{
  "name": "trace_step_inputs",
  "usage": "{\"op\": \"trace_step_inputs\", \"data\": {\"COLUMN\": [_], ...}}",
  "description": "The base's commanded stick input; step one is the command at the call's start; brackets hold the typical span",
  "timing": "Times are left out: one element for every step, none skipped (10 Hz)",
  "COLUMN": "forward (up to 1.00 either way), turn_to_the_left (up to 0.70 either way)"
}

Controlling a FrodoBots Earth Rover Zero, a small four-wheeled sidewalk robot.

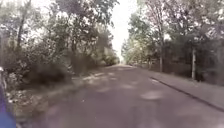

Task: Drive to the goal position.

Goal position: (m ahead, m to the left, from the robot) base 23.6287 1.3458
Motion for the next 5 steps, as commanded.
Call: {"op": "trace_step_inputs", "data": {"forward": [0.70, 0.70, 0.70, 0.70, 0.70], "turn_to_the_left": [0.00, 0.00, -0.04, -0.24, -0.17]}}
